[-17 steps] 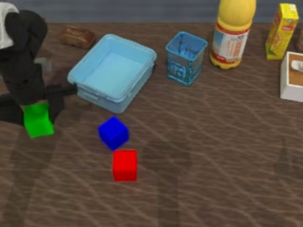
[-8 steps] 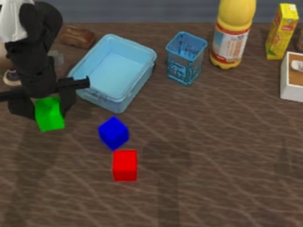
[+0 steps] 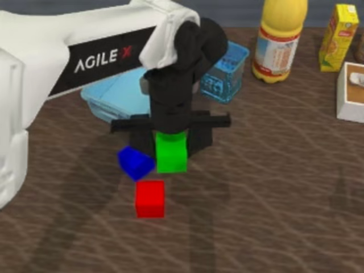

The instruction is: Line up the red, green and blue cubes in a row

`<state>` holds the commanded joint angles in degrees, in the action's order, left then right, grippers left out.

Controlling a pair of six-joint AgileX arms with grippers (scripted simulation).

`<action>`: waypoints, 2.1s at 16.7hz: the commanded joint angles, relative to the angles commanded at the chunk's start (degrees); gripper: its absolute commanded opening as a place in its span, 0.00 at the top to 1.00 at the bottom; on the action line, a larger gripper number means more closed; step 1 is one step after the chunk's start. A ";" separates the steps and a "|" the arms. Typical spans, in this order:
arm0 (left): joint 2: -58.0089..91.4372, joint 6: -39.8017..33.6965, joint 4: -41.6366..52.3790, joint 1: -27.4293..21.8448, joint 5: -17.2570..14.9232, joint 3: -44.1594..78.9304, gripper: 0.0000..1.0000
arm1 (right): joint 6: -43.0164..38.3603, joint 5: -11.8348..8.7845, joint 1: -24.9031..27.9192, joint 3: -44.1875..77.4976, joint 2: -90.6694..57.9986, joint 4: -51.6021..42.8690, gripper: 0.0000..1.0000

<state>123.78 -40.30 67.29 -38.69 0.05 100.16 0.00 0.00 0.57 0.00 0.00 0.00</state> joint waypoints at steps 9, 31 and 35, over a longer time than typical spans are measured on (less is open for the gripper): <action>1.55 -5.54 1.67 -7.59 0.05 4.57 1.00 | 0.00 0.00 0.00 0.00 0.00 0.00 0.00; 5.36 -5.71 -12.00 -7.80 0.04 -5.51 0.25 | 0.00 0.00 0.00 0.00 0.00 0.00 0.00; 5.36 -5.71 -12.00 -7.80 0.04 -5.51 0.00 | 0.00 0.00 0.00 0.00 0.00 0.00 0.00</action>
<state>129.15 -46.02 55.28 -46.49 0.09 94.64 0.00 0.00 0.57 0.00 0.00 0.00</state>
